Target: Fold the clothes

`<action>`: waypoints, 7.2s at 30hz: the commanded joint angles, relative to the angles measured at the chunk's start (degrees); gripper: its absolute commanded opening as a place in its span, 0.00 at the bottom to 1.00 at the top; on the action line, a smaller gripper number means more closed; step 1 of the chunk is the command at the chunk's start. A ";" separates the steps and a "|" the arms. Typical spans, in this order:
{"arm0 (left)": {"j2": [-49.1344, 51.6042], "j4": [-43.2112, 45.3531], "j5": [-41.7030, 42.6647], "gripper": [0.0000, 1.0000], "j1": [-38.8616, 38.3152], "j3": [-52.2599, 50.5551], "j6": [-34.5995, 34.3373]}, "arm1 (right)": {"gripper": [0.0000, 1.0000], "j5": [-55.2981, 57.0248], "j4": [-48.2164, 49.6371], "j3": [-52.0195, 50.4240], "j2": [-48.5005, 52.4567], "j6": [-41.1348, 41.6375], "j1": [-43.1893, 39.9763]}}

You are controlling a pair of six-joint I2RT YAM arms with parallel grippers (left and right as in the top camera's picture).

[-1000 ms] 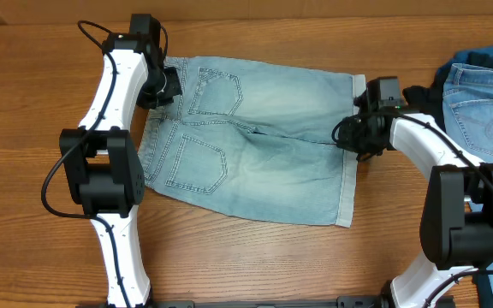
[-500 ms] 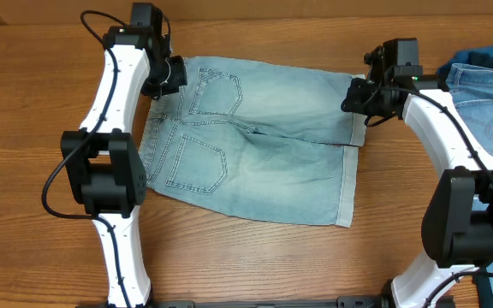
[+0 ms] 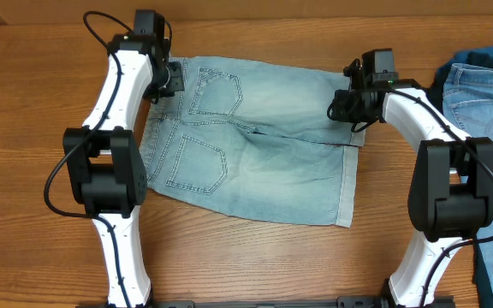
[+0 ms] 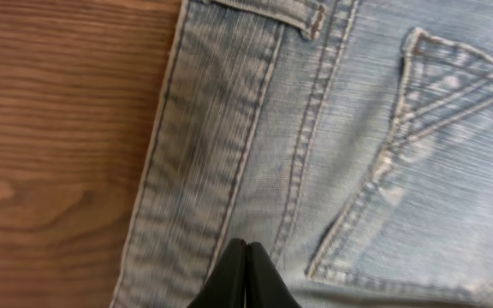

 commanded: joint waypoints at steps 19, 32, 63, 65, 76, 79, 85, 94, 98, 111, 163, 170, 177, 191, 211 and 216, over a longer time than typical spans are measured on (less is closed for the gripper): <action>1.14 0.59 -6.51 0.04 6.54 -10.69 -1.36 | 0.04 -0.28 2.12 0.63 1.90 -1.64 4.09; 1.11 -3.80 -6.56 0.04 7.72 -10.69 -0.39 | 0.04 -0.26 2.49 0.63 1.90 -1.60 10.91; -1.62 -4.72 -3.45 0.04 7.02 -10.56 0.00 | 0.04 11.06 2.86 0.70 7.91 -0.72 10.71; -3.04 -5.16 -3.43 0.04 7.02 -10.54 -0.07 | 0.04 11.06 2.95 0.83 7.91 -0.72 10.71; -18.21 -5.81 -0.50 0.04 7.02 -10.54 -1.92 | 0.04 7.23 -7.61 14.45 7.48 -0.74 10.71; -21.33 -5.95 -0.52 0.08 7.04 -10.54 -3.67 | 0.10 7.21 -12.94 21.05 6.78 -0.74 10.71; -22.01 -6.86 -0.55 1.00 7.04 -10.54 -3.72 | 0.98 7.23 -20.72 32.57 6.58 -0.74 10.69; -22.01 -6.82 -0.57 1.00 7.04 -10.54 -3.69 | 1.00 7.23 -20.74 32.59 6.58 -0.74 10.69; -22.01 -6.82 -0.57 1.00 7.04 -10.54 -3.69 | 1.00 7.23 -20.74 32.59 6.60 -0.74 10.71; -22.01 -6.82 -0.57 1.00 7.04 -10.54 -3.69 | 1.00 7.23 -20.74 32.59 6.58 -0.74 10.71; -22.01 -4.39 -0.55 1.00 7.04 -10.54 -3.91 | 1.00 7.23 -18.12 32.59 6.58 -0.76 10.69; -22.01 2.01 -0.85 1.00 7.15 -10.54 -3.89 | 0.83 15.02 -30.97 32.59 6.45 -1.40 9.55; -26.23 -9.20 5.03 0.64 7.06 -10.51 -3.93 | 0.75 14.95 -44.35 32.59 5.55 3.65 5.90; -40.52 -34.58 -2.12 0.78 6.69 -11.61 -3.37 | 0.79 15.06 -61.55 32.57 -12.66 14.49 5.29; -52.70 -9.09 -2.45 1.00 6.75 -54.95 -3.65 | 0.89 16.20 -40.04 -14.12 -33.22 21.99 5.29; -46.27 -2.32 -1.36 0.99 6.78 -56.06 -3.67 | 0.90 15.52 -30.18 -23.15 -33.22 23.12 5.29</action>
